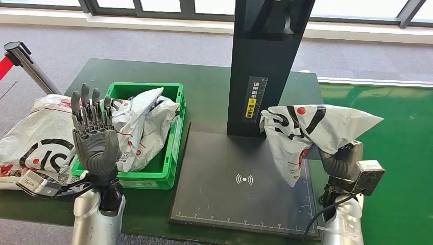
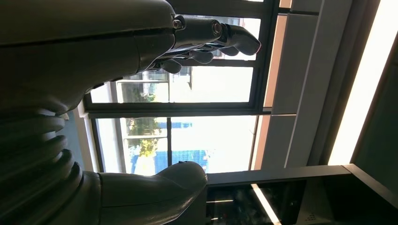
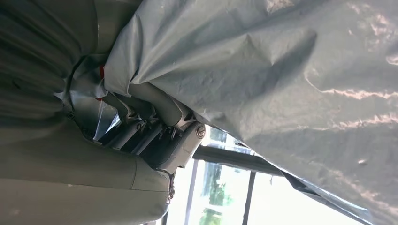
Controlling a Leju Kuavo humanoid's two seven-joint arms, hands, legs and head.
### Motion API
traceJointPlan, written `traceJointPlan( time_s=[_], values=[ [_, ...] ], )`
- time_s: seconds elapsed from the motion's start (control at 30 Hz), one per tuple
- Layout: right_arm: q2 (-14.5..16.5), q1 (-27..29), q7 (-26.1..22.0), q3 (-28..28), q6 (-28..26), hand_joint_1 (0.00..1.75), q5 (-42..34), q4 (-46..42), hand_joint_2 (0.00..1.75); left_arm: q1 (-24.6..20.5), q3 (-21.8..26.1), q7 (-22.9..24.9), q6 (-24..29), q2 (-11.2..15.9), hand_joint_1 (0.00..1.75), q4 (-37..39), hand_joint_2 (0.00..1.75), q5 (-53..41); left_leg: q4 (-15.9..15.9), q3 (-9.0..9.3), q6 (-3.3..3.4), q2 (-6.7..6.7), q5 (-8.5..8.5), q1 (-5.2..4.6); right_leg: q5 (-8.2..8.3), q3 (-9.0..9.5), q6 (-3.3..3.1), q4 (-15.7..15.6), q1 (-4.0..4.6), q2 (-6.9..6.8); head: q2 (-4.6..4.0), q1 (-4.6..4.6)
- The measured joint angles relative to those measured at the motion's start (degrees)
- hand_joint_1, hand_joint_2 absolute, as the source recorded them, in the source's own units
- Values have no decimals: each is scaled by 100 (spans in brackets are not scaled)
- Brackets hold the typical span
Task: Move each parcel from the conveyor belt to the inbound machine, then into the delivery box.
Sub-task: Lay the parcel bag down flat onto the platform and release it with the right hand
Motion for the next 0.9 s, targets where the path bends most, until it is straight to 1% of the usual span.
traceJointPlan(
  time_s=[0.07,0.17,0.23,0.57,0.67,0.77,0.8,0.9],
  values=[
    [-1,38,-4,99,185,175,-113,-43,175,-21,25,0,-16,-2,0,49,175,-8,0,0,0,0,0,0,0,0,0,0,0,0,0,1],
    [-8,78,-23,190,772,175,-468,-63,175,-61,37,0,-74,-7,0,110,175,-59,1,0,0,2,0,-1,1,0,1,0,-1,1,0,1],
    [-11,101,-30,208,1041,175,-607,-65,175,-77,38,0,-104,-11,0,140,175,-85,1,0,0,2,0,-1,1,0,1,-1,-1,1,0,-1],
    [-30,145,-25,282,1200,175,-669,-65,175,-131,39,0,-109,-16,0,240,175,-109,1,0,0,3,0,-1,0,-2,0,0,0,1,0,-1],
    [-56,154,155,315,1374,175,-546,-21,175,-170,39,0,-118,-21,0,268,175,-118,0,0,0,3,0,0,0,-2,0,0,0,0,0,-1],
    [-121,78,401,346,1517,174,-477,328,175,-213,39,0,-169,-36,0,305,175,-84,0,0,0,4,0,-1,0,-1,0,0,0,1,0,0],
    [-143,31,426,350,1535,140,-443,507,175,-223,37,0,-183,-40,0,316,175,-86,0,0,0,4,0,-1,1,-1,0,0,0,1,0,0],
    [-189,-145,422,399,1555,10,-229,1089,44,-236,-3,0,-187,-46,0,324,175,-132,1,0,0,5,0,-1,1,-1,0,0,0,1,0,-1]
  ],
)
